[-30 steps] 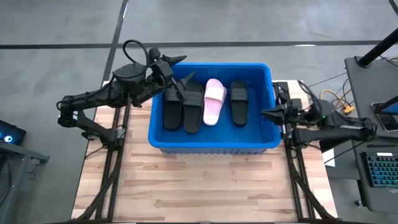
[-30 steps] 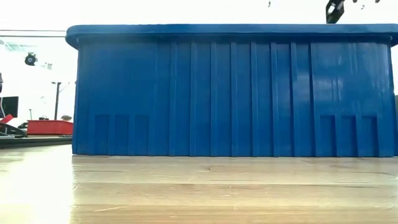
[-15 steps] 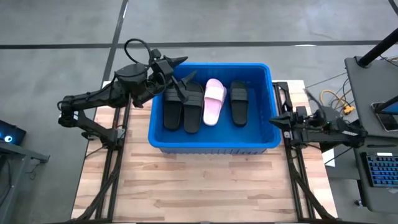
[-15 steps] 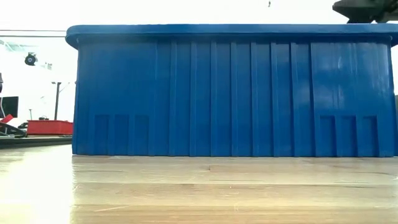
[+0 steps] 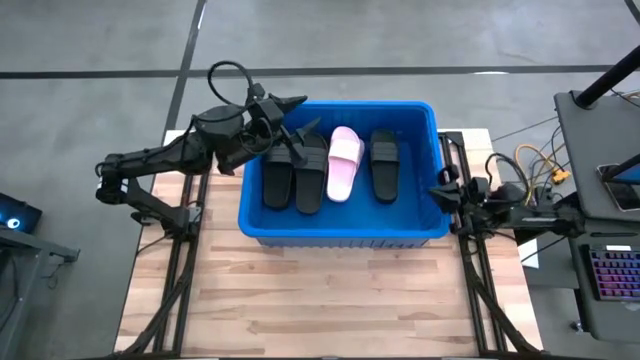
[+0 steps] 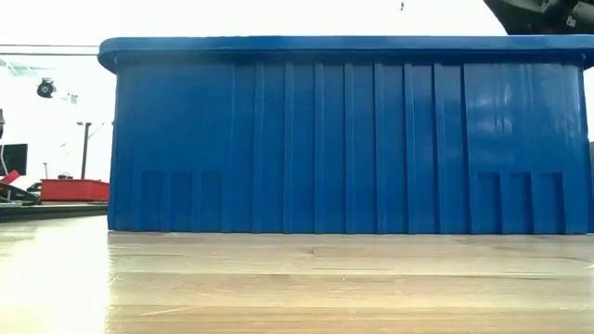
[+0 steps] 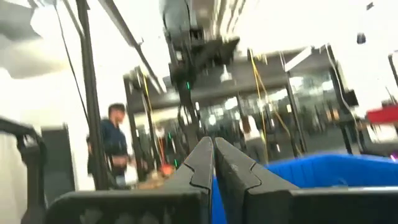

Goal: Pick and place slides into bin
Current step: Return to Home Position

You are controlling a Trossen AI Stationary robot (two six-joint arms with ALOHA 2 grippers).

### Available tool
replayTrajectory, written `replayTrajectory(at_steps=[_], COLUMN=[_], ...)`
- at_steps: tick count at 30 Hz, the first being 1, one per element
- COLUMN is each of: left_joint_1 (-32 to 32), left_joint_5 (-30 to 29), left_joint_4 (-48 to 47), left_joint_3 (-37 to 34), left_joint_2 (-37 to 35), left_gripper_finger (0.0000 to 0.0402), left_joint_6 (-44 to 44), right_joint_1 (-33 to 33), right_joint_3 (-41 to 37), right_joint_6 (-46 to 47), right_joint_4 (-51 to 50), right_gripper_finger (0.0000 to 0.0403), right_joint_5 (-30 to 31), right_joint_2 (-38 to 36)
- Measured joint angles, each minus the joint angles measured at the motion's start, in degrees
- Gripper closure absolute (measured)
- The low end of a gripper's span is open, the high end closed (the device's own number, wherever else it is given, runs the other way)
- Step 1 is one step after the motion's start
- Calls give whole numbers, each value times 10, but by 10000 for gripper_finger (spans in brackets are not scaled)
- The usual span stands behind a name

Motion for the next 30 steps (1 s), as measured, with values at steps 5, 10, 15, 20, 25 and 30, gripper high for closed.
replayTrajectory(at_steps=[5, 10, 15, 20, 25, 30], left_joint_1=[0, 0, 0, -3, -1, 0], left_joint_5=[0, 45, 99, 132, 212, 250], left_joint_4=[1, 2, 48, 84, 36, -48], left_joint_3=[0, 0, -1, 0, 0, 0], left_joint_2=[11, 26, 42, 46, 45, 21], left_gripper_finger=[151, 152, 204, 324, 390, 399], left_joint_6=[0, -19, -88, -41, -37, 6], right_joint_1=[0, 0, 0, 0, 0, 0], right_joint_3=[-23, -26, -26, -26, -25, -25], right_joint_6=[-12, -11, 10, 36, -28, -51], right_joint_4=[39, 27, 8, 42, 39, 39], right_gripper_finger=[395, 395, 394, 394, 394, 394], right_joint_5=[0, 0, 5, 5, 10, 29], right_joint_2=[-5, -4, -2, -1, 0, -1])
